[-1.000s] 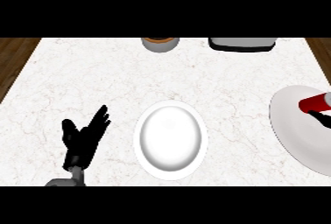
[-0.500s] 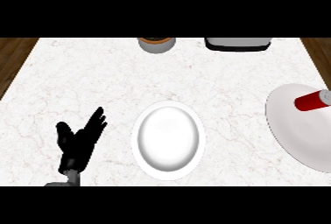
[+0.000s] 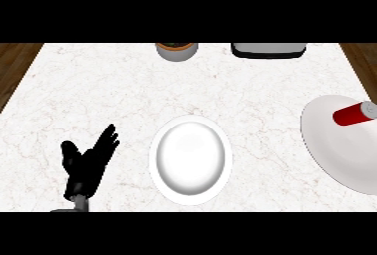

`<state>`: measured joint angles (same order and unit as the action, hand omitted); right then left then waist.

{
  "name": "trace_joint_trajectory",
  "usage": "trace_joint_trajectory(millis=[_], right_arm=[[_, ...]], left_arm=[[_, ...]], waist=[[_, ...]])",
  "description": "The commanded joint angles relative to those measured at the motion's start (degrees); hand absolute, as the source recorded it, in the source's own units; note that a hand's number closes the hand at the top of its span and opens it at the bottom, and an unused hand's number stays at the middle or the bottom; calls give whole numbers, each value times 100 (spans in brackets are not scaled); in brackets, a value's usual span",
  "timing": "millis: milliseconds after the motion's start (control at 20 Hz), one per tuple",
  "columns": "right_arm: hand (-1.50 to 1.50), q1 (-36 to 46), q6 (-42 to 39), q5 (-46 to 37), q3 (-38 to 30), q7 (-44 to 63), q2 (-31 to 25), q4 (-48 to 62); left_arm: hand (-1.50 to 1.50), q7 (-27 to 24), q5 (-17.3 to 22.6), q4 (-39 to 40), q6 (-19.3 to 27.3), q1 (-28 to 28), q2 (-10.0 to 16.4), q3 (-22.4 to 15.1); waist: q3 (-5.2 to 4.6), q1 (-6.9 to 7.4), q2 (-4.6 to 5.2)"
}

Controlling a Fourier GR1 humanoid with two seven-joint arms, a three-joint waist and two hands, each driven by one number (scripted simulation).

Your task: Pick the can from the plate and place it in the plate

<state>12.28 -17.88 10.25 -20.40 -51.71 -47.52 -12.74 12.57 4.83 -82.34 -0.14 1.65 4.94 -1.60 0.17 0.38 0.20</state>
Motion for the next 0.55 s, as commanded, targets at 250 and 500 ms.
trace_joint_trajectory(millis=[250,500], right_arm=[[-150,-661,-264,-252,198,-861,93,-187],[-150,-1055,-335,-253,129,-1254,51,-102]], left_arm=[[0,249,-129,-413,106,200,-122,-199],[0,96,-32,121,74,-217,-25,131]], waist=[[-7,-19,-19],[-6,-49,-15]])
